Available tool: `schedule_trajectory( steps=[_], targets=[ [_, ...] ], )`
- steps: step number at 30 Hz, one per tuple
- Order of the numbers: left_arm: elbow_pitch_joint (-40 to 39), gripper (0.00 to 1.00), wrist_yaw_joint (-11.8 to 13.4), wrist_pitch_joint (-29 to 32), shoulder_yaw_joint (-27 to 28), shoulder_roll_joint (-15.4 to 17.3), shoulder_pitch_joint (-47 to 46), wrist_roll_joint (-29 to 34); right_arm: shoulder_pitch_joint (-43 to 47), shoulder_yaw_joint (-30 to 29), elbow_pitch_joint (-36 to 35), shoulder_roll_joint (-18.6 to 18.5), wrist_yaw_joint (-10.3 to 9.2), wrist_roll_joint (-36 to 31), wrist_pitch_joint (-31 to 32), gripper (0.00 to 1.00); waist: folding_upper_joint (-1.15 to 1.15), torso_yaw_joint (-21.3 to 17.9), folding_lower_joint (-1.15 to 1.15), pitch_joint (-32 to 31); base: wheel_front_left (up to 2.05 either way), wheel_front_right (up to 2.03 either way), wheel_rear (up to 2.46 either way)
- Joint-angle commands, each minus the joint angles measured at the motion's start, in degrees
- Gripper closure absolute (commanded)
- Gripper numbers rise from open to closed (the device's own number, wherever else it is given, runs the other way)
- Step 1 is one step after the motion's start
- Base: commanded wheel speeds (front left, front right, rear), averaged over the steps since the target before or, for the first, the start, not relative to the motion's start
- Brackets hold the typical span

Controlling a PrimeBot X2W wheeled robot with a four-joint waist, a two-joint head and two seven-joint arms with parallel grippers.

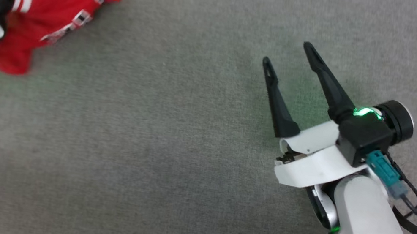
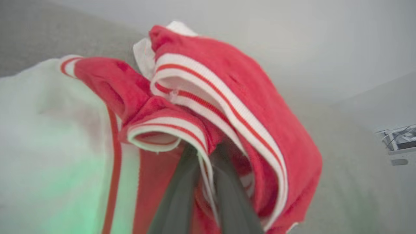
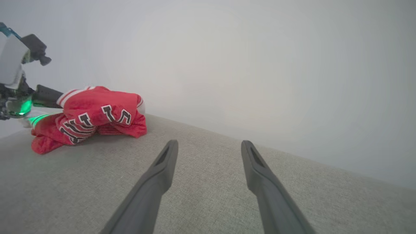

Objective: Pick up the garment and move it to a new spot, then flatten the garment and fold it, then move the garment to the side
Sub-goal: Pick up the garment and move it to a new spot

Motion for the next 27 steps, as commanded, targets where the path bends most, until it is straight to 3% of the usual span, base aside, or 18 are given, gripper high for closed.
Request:
schedule_trajectory(
  steps=[1, 8, 13, 18, 23, 27],
  targets=[
    [-1.40, 1.00, -0.18, -0.54, 0.18, -0.10, -0.02, -0.65, 0.86, -0.57, 0.12, 0.02, 0.03, 0.69, -0.46, 0.00, 0.00, 1.36, 0.00, -2.80, 0.00, 0.00, 0.00],
    [-16.06, 1.00, -0.18, 0.21, -2.11, 0.97, -0.87, -1.35, 4.24, -5.14, -0.29, 0.00, 0.03, 4.00, -1.07, 0.00, 0.00, -1.19, 0.00, -5.50, 0.00, 0.00, 0.00],
    [-27.11, 1.00, -0.18, 3.31, -4.48, 1.18, -2.97, -2.45, 7.92, -9.14, -4.08, 0.03, 0.03, 6.95, -1.10, 0.00, 0.00, -5.37, 0.00, -5.33, 0.00, 0.00, 0.00],
    [-34.73, 1.00, -0.18, 8.03, -8.70, -1.56, -6.33, -1.68, 11.25, -12.89, -7.60, 0.04, 0.03, 9.31, -1.04, 0.00, 0.00, -10.19, 0.00, -4.18, 0.00, 0.00, 0.00],
    [-35.24, 1.00, -0.18, 11.37, -11.75, -6.62, -9.60, -3.39, 13.25, -15.05, -9.98, 0.10, 0.03, 12.40, -1.02, 0.00, 0.00, -15.10, 0.00, -2.70, 0.00, 0.00, 0.00],
    [-32.32, 1.00, -0.18, 12.47, -13.59, -8.43, -9.43, -3.40, 14.00, -15.57, -10.68, 0.08, 0.03, 14.61, -1.03, 0.00, 0.00, -19.14, 0.00, -2.13, 0.00, 0.00, 0.00]
  ],
)
